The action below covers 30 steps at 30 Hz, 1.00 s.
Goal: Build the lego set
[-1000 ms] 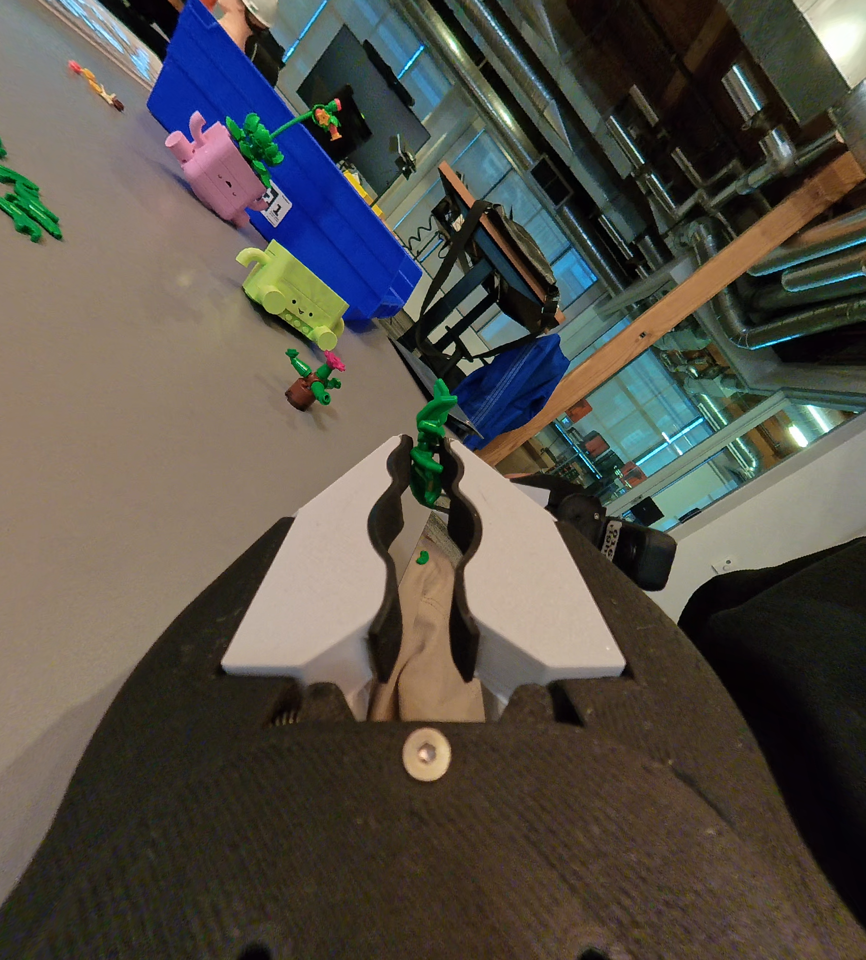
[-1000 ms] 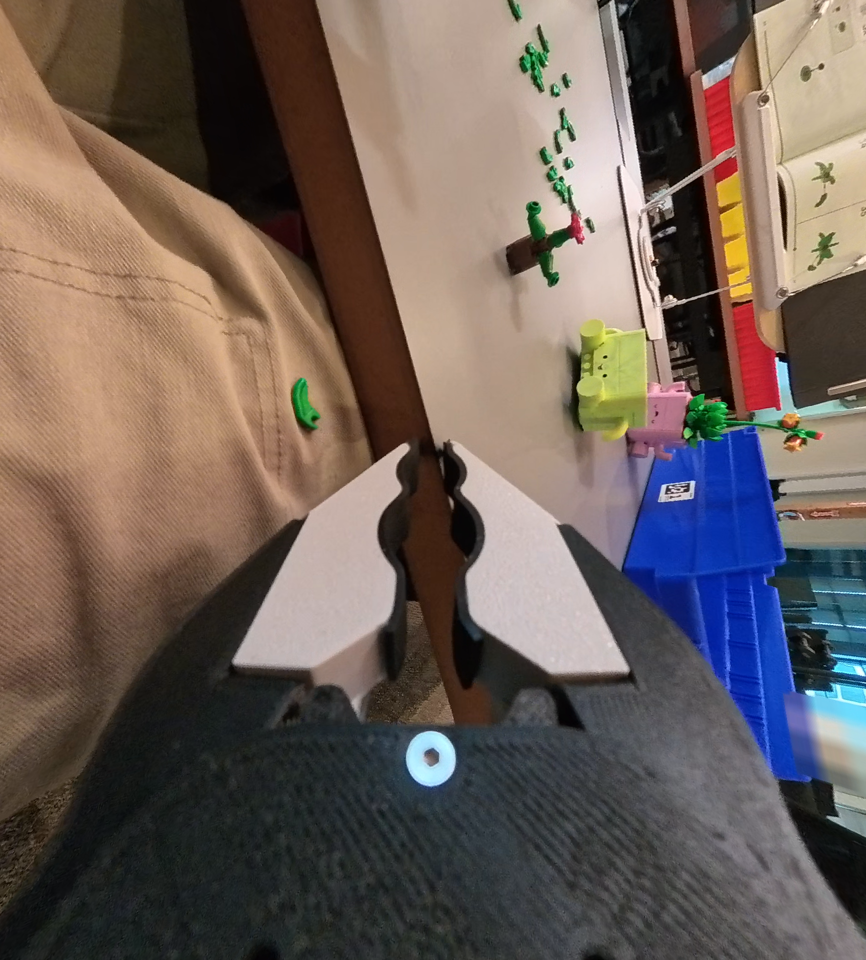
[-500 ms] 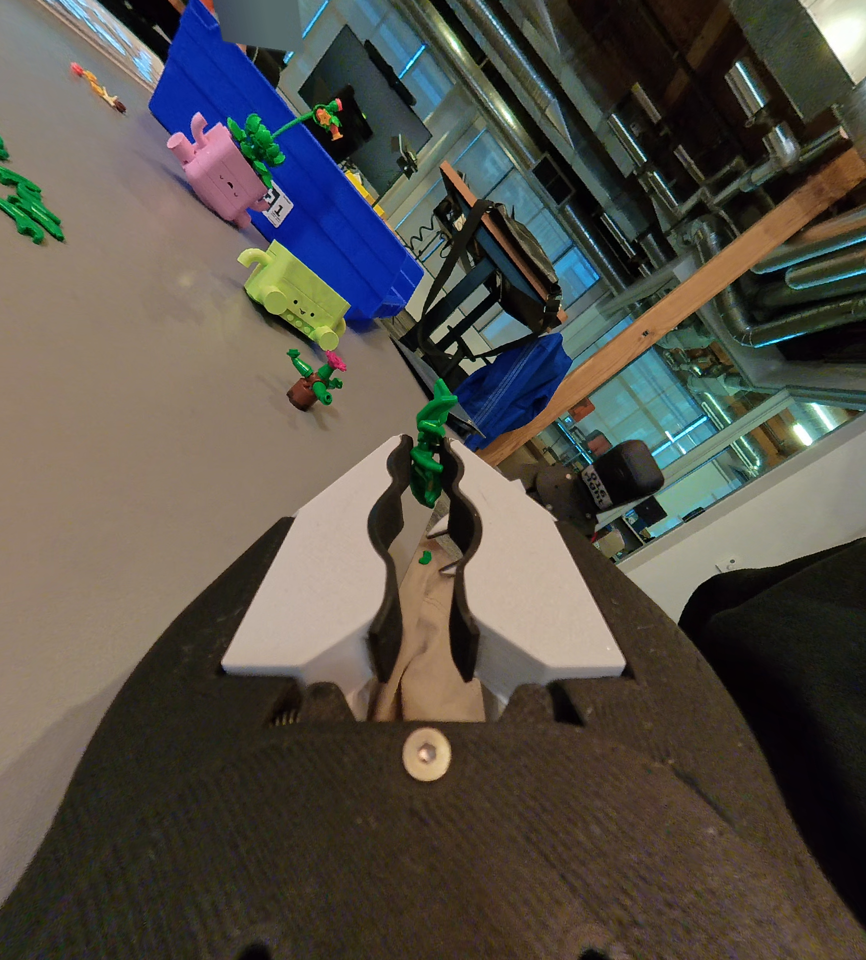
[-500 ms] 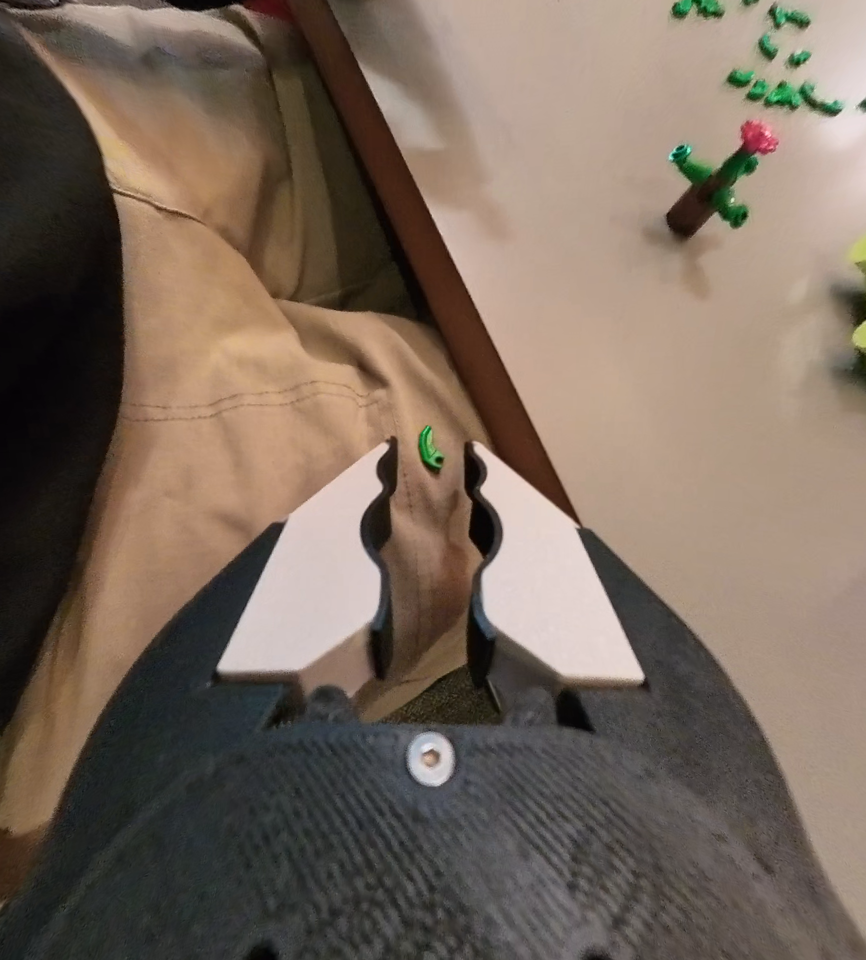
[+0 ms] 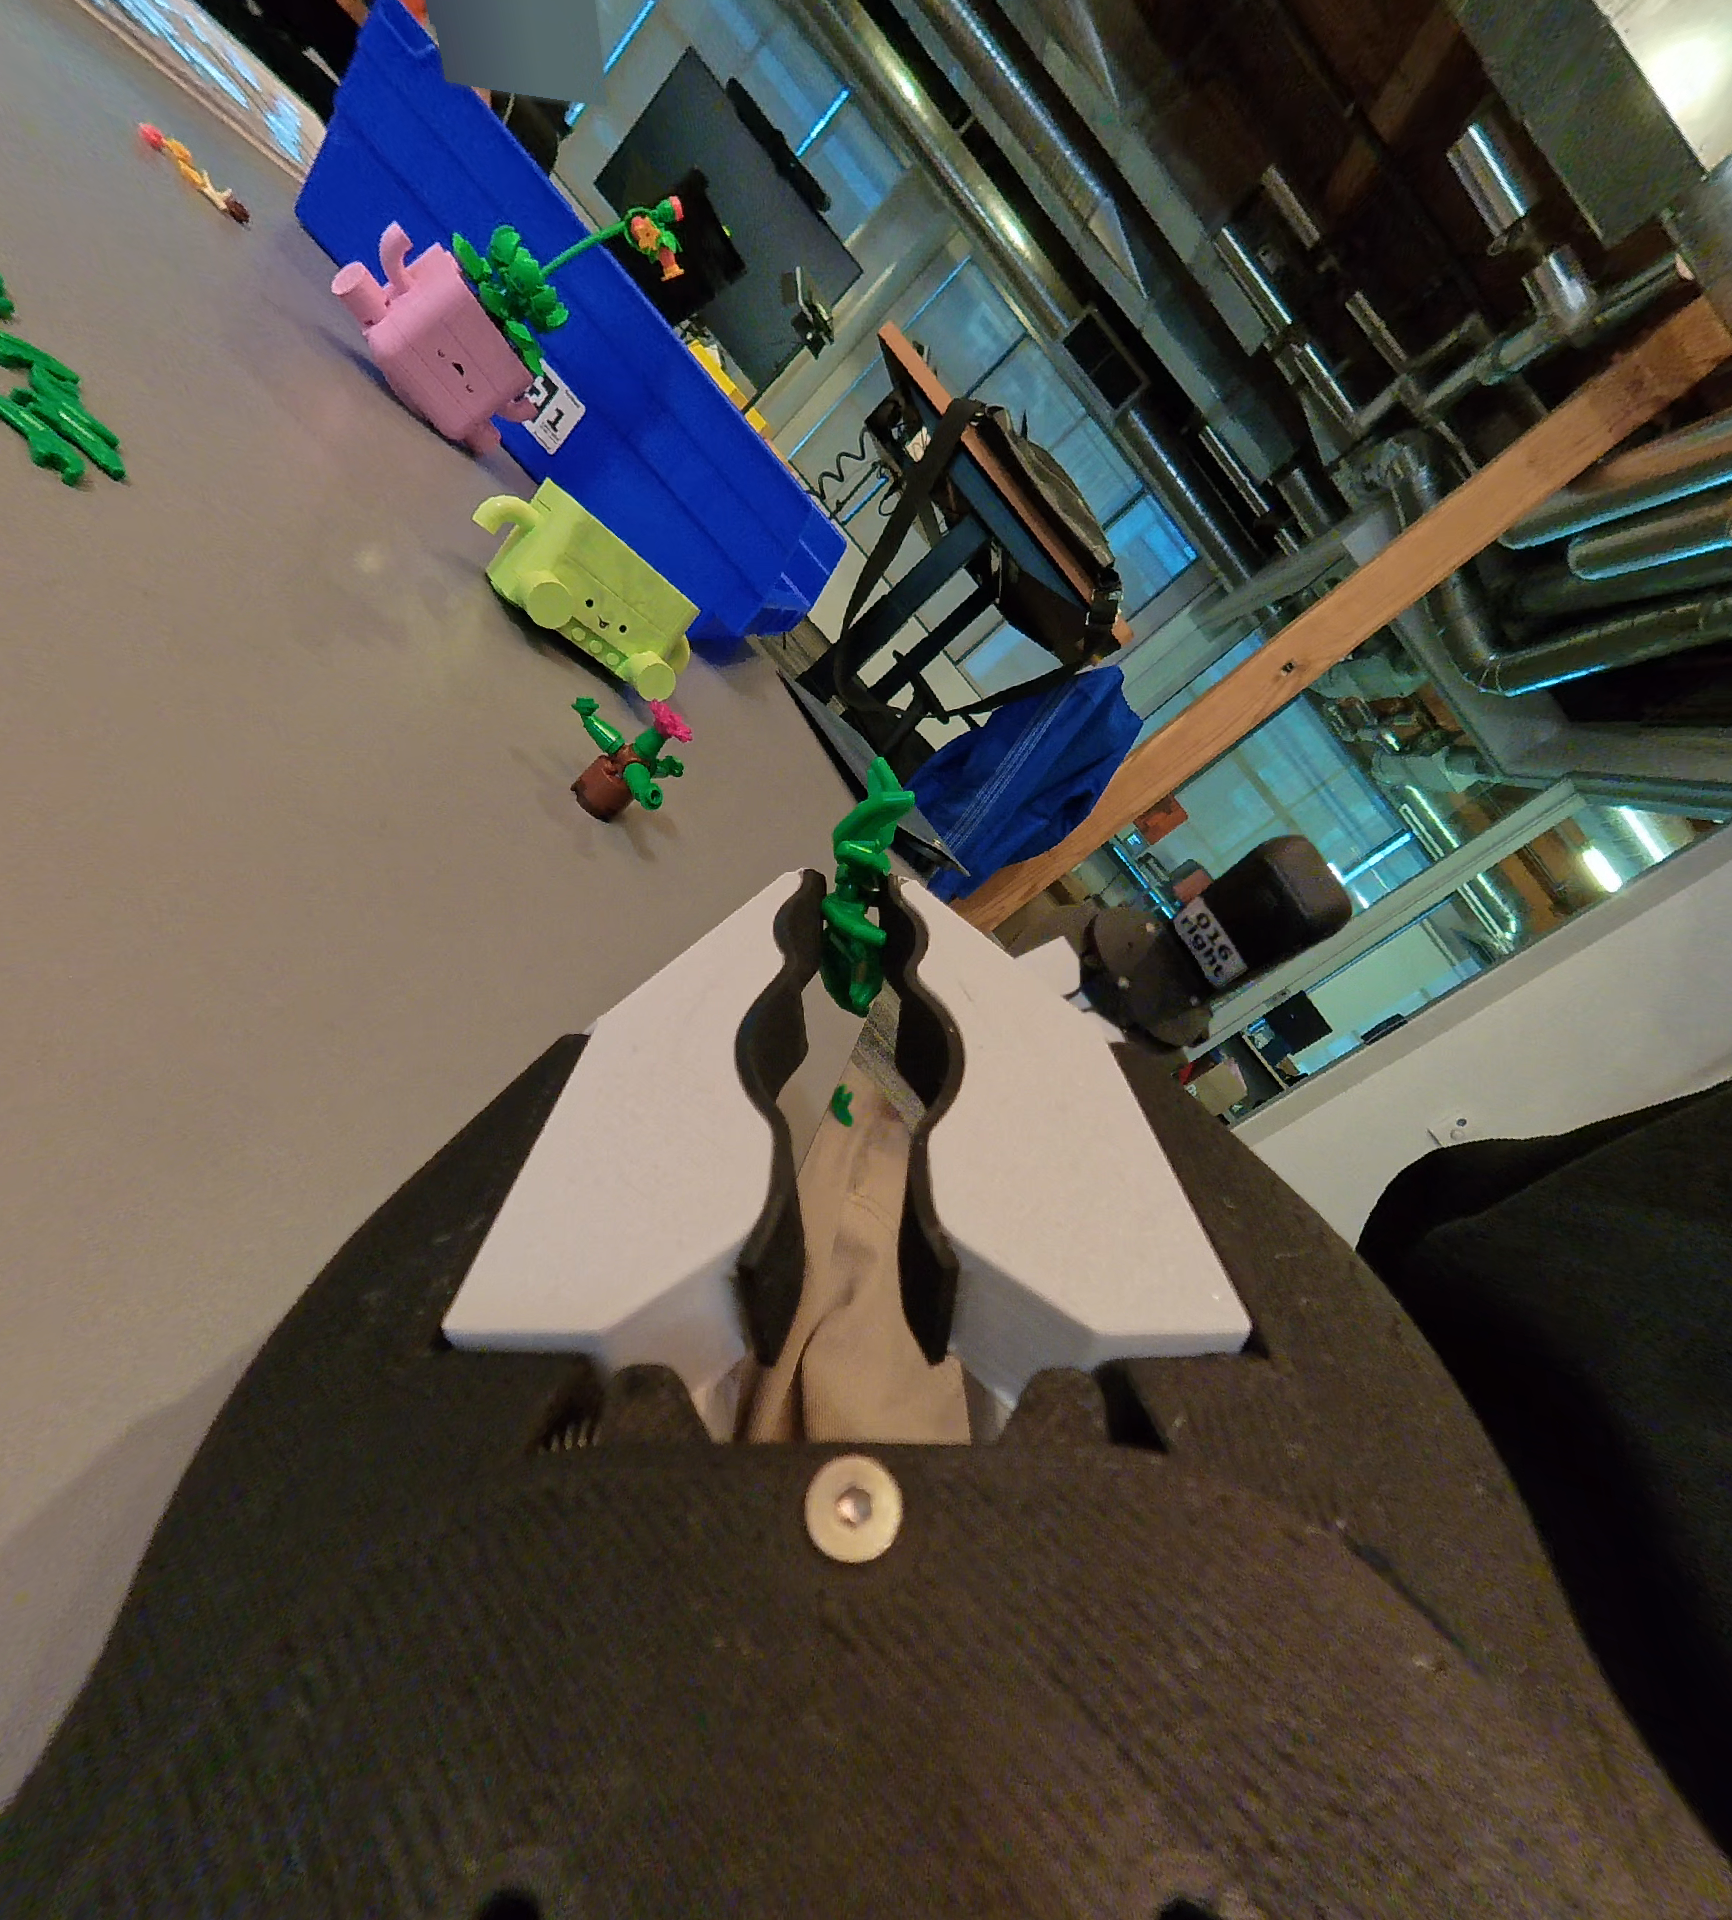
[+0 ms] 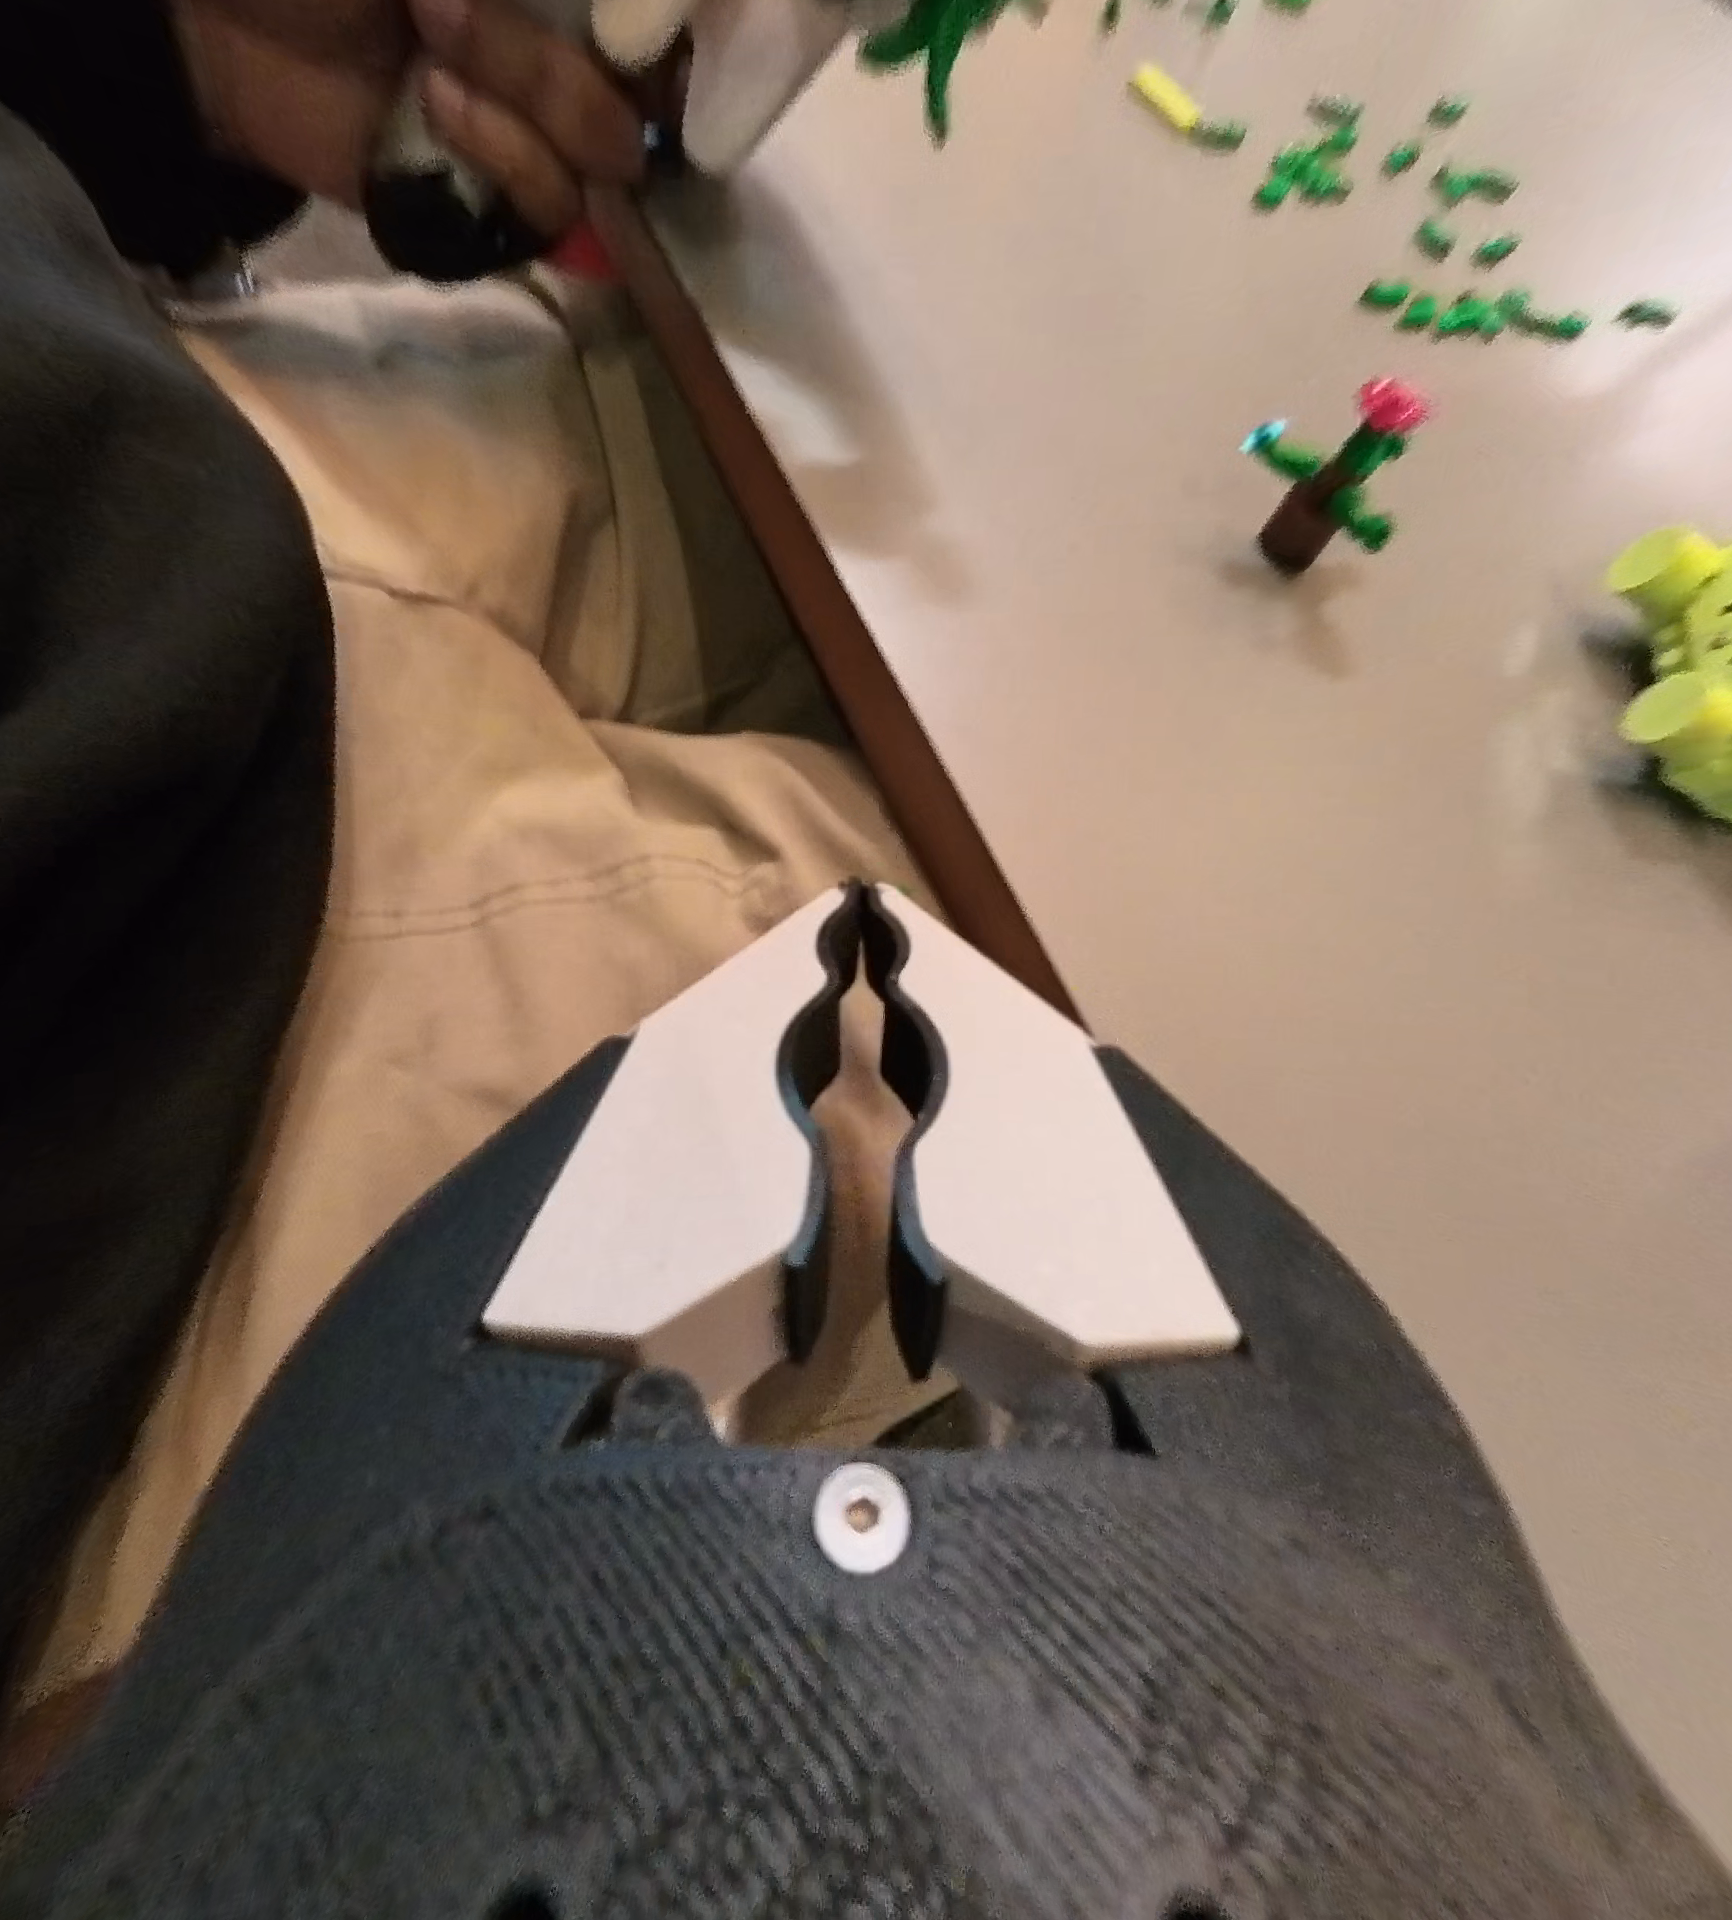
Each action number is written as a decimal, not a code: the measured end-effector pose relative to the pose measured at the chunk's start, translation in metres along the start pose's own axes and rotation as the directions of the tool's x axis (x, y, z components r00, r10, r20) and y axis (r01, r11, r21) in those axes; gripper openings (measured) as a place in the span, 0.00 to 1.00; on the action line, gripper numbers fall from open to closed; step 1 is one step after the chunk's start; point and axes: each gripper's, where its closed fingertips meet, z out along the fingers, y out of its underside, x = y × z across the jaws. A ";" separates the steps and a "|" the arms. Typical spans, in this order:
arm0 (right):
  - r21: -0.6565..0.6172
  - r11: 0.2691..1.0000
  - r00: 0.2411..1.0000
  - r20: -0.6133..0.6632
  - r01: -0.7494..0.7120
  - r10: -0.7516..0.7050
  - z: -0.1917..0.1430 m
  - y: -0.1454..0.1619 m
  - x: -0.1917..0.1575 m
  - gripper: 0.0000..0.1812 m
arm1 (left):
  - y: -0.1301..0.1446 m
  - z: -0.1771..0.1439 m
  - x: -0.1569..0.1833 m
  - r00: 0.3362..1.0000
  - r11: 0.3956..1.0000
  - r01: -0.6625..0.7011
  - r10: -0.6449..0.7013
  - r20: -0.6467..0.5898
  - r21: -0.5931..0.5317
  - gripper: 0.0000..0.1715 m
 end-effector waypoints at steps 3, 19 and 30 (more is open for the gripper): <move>0.095 0.995 0.999 -0.022 -0.029 0.031 -0.011 -0.014 0.008 0.00 | 0.000 0.000 0.000 1.000 1.000 0.001 -0.001 -0.001 0.000 0.05; -0.138 0.988 0.998 0.014 -0.063 0.066 0.019 0.019 -0.002 0.07 | 0.000 0.000 0.000 1.000 1.000 -0.005 0.005 0.002 -0.002 0.05; -0.103 0.994 1.000 -0.003 -0.020 0.020 0.020 0.012 -0.001 0.03 | 0.000 0.000 0.000 1.000 1.000 -0.003 0.003 0.001 -0.001 0.05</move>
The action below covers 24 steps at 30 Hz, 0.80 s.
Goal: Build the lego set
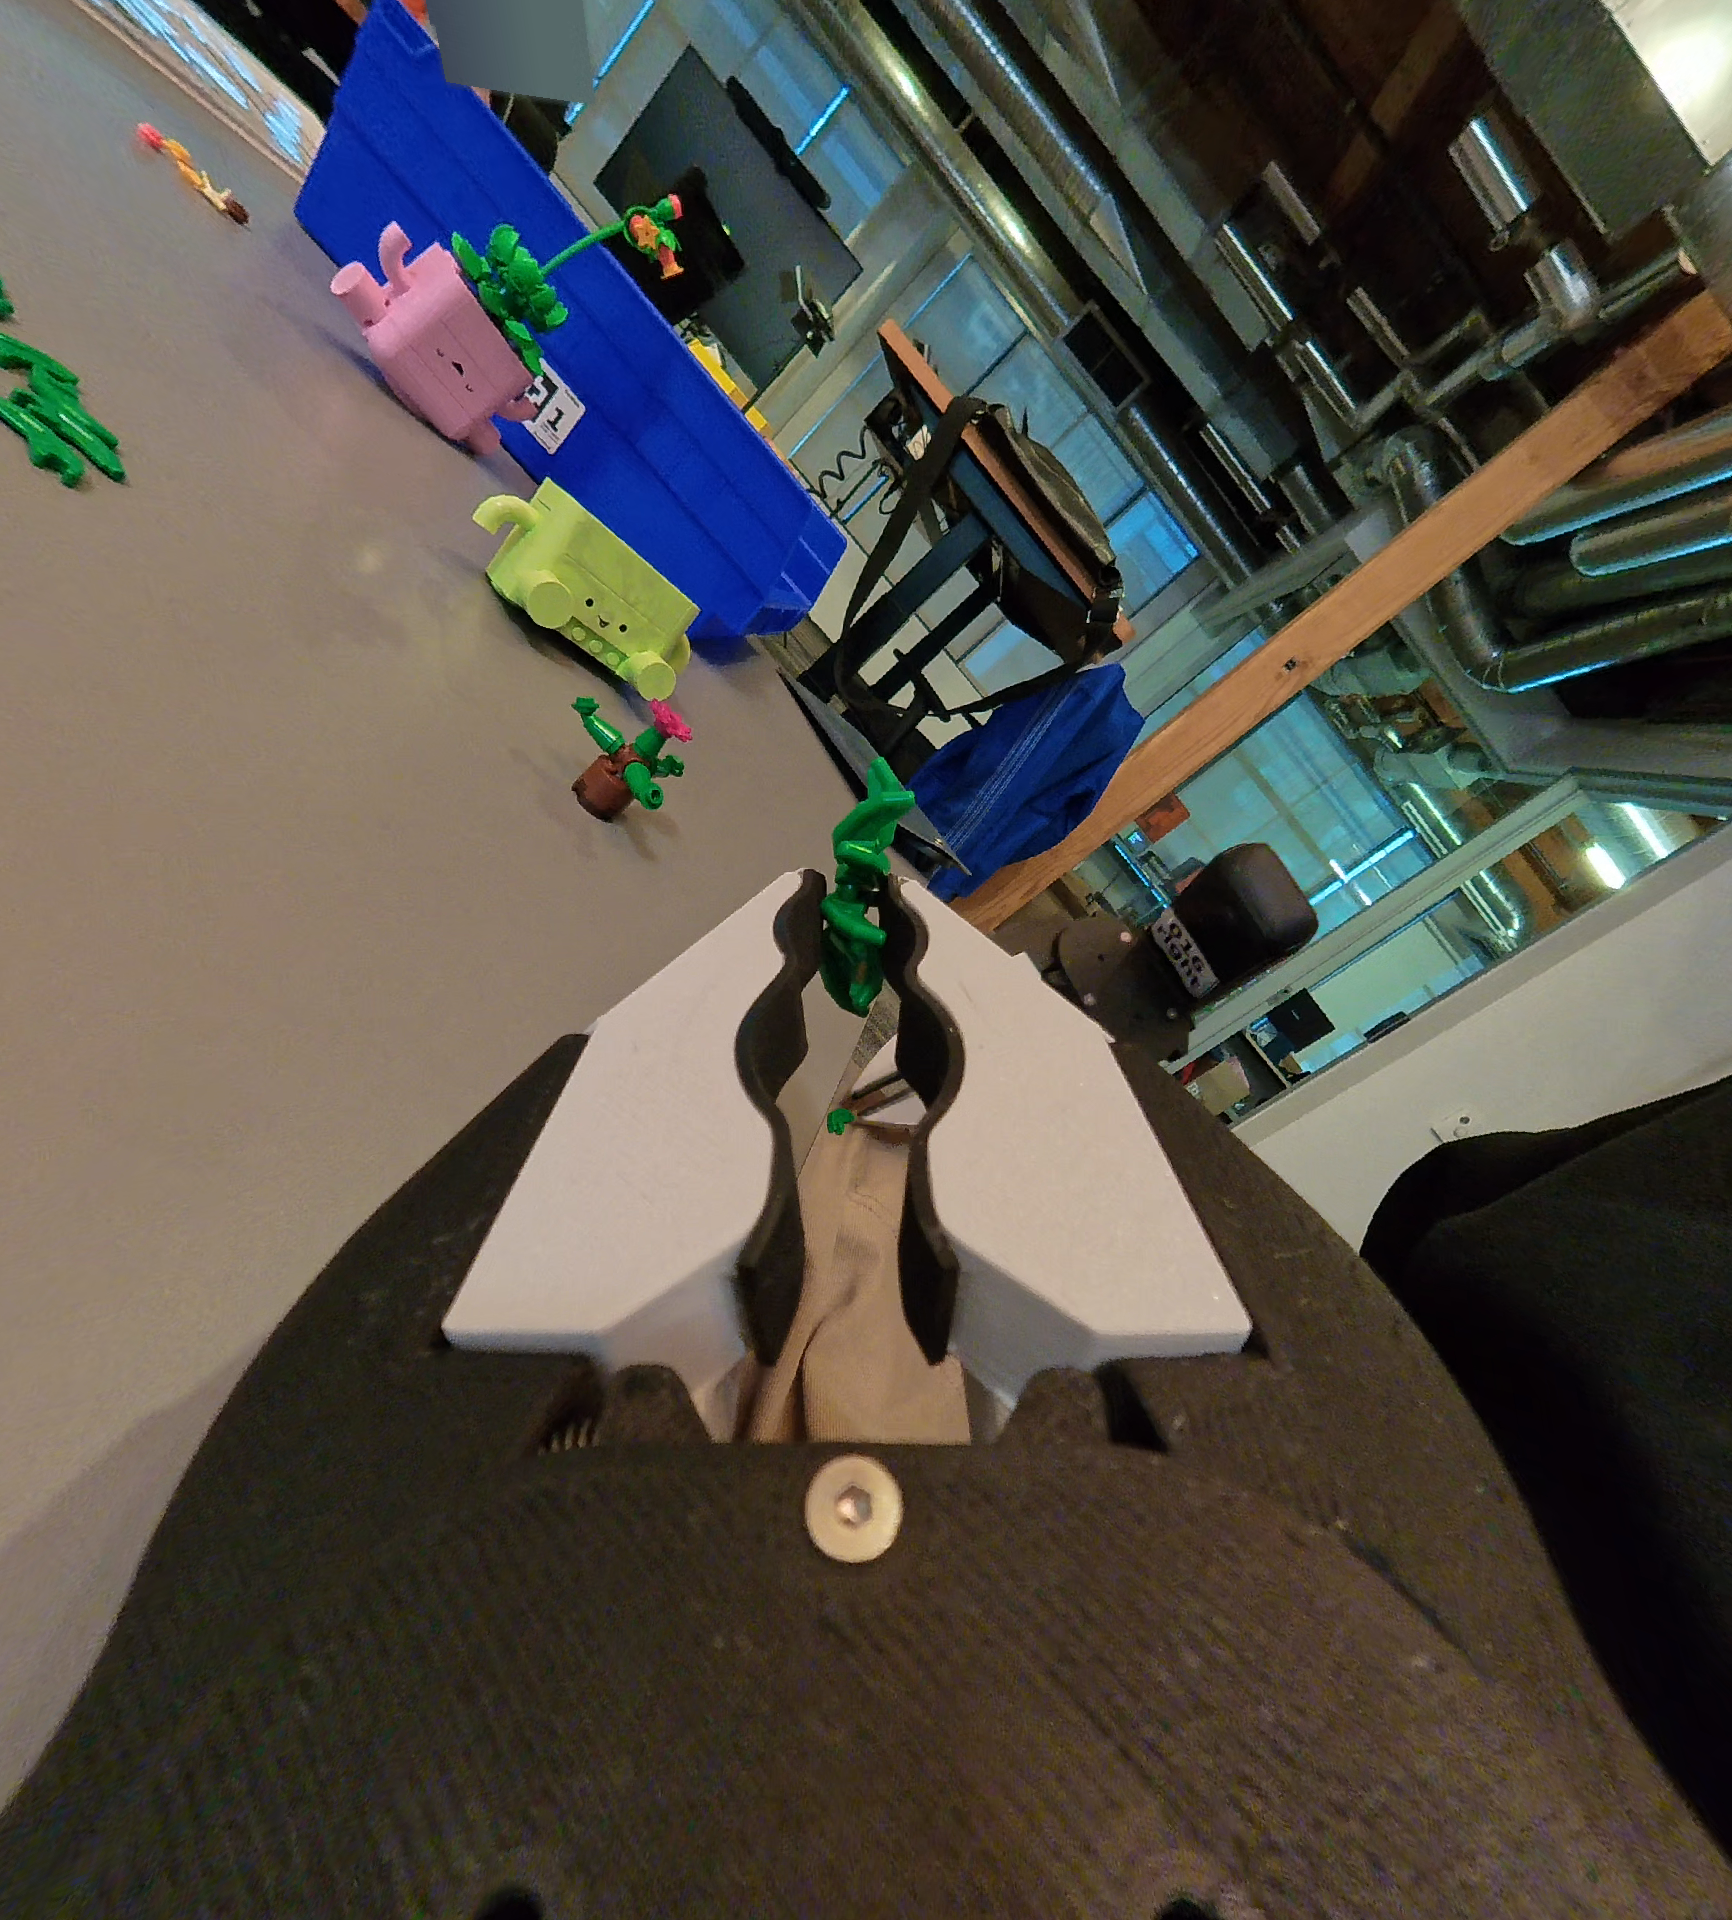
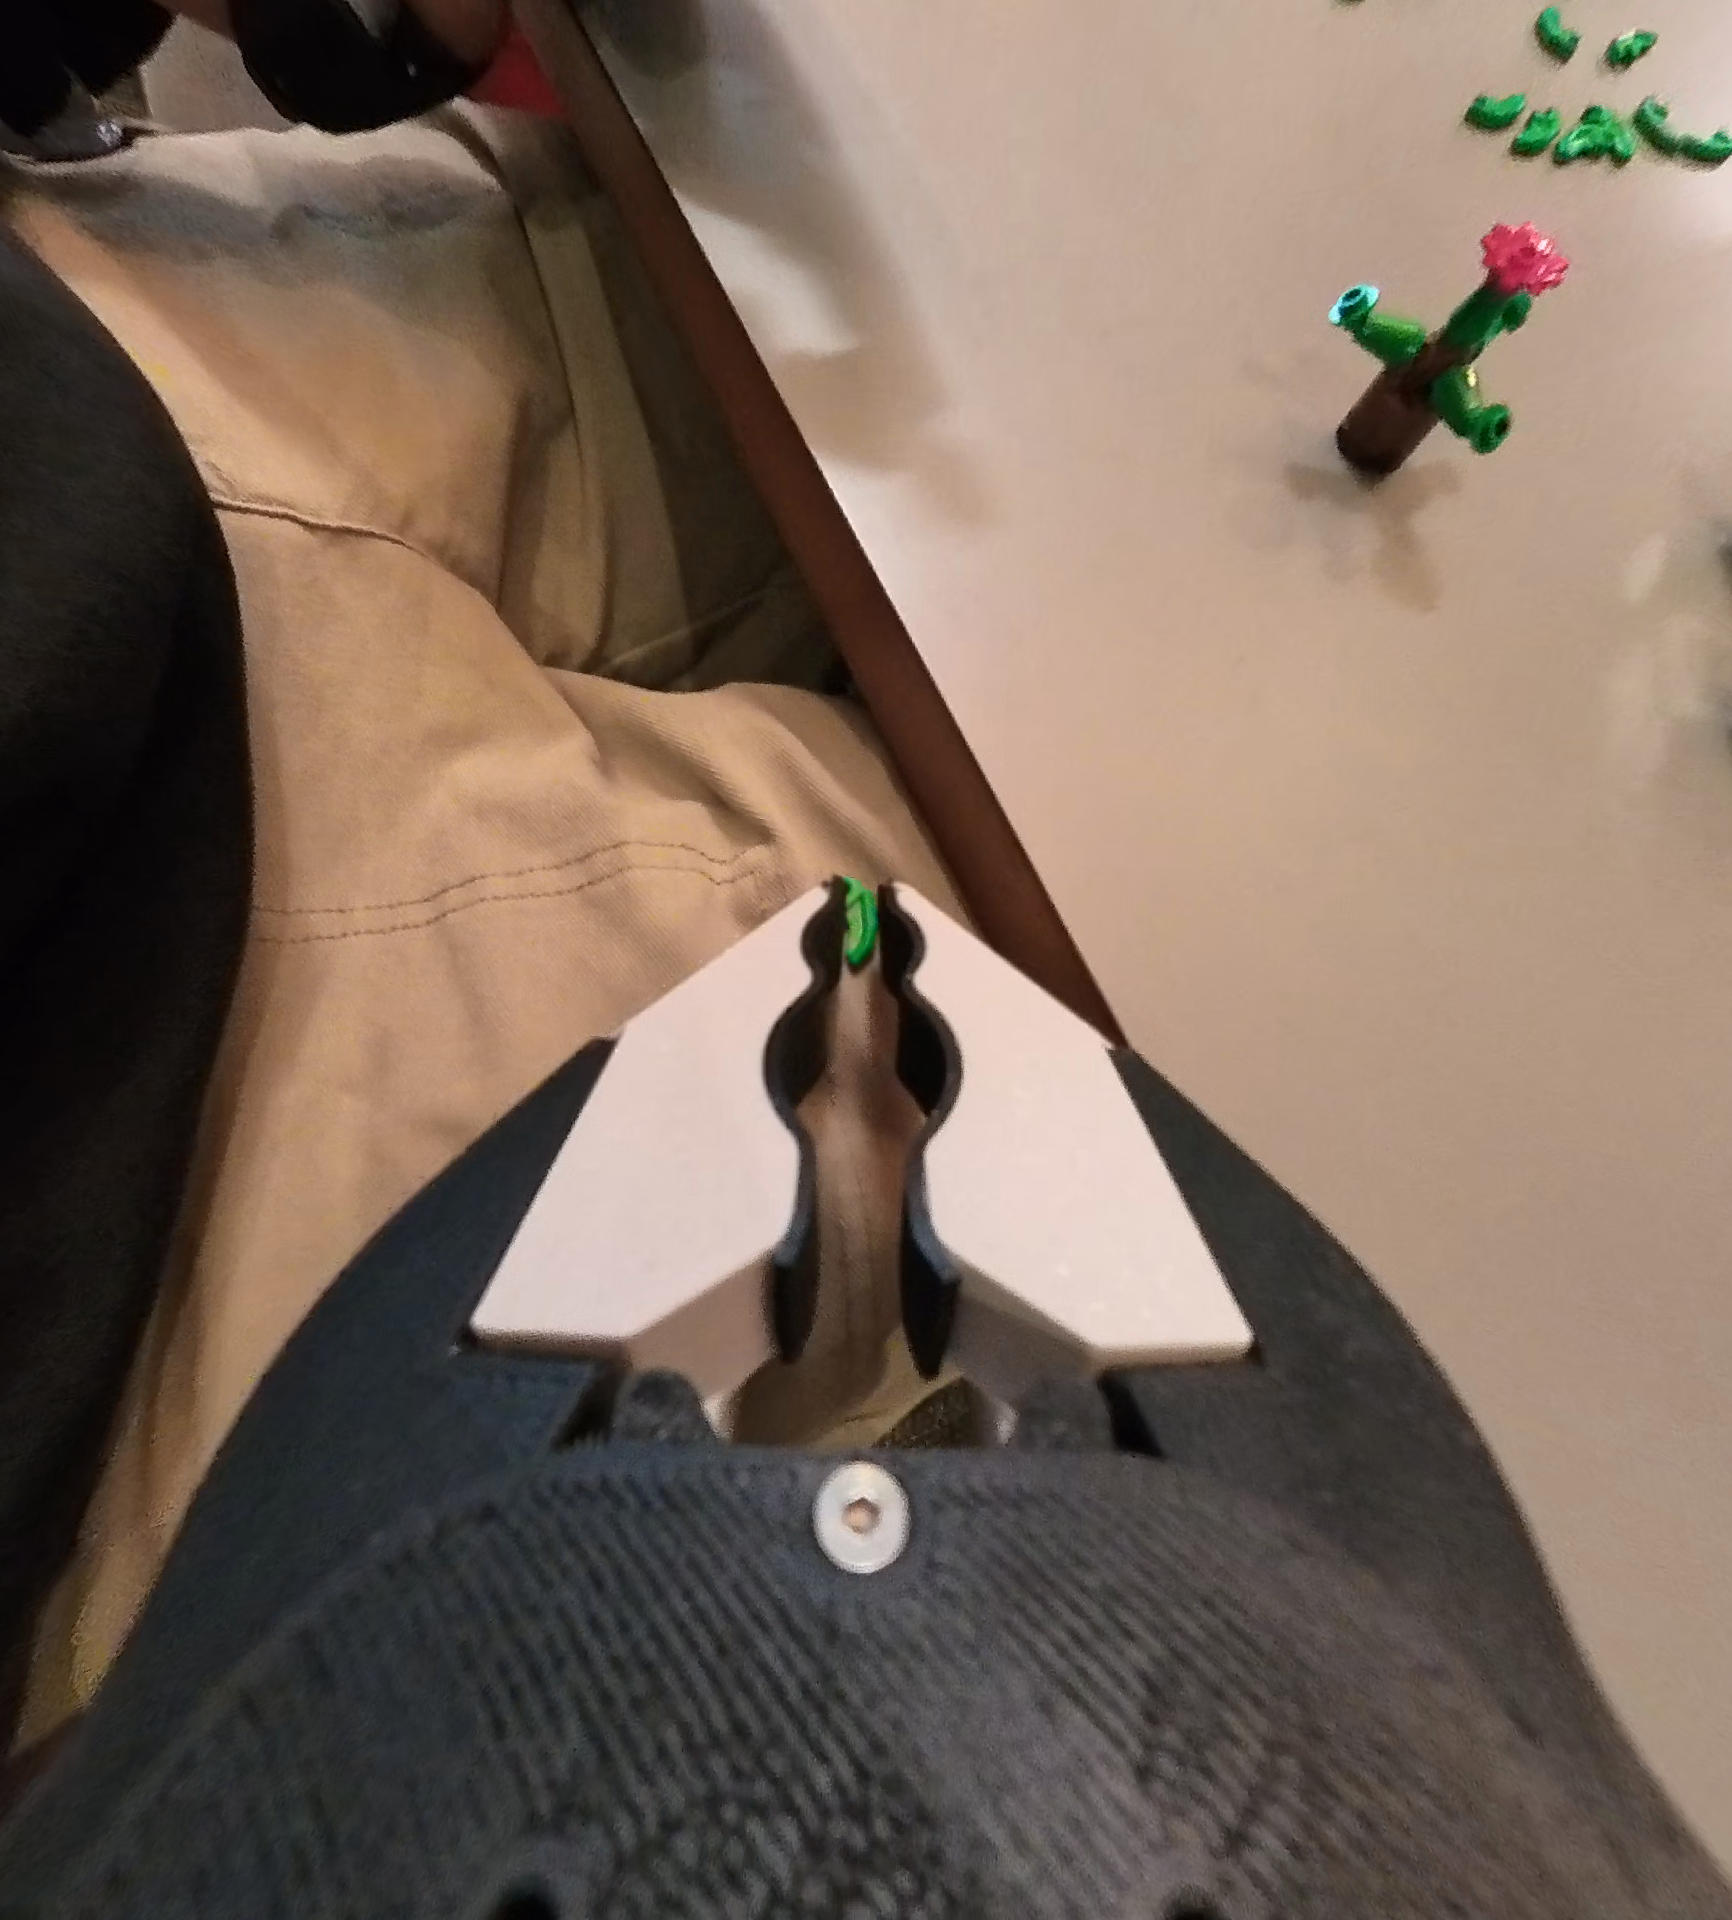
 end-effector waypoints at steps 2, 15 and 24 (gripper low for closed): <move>-0.031 0.999 1.000 -0.008 0.017 -0.017 0.003 0.006 0.000 0.00 | 0.000 0.000 0.000 1.000 1.000 0.001 -0.001 -0.001 0.000 0.05; -0.015 0.998 0.998 0.007 0.061 -0.061 0.001 0.004 -0.003 0.02 | 0.000 0.000 0.000 1.000 1.000 0.003 -0.003 -0.003 0.002 0.05; -0.077 0.992 0.995 0.003 0.101 -0.101 0.008 0.014 -0.004 0.04 | 0.000 -0.001 0.000 1.000 1.000 0.004 -0.004 -0.004 0.003 0.05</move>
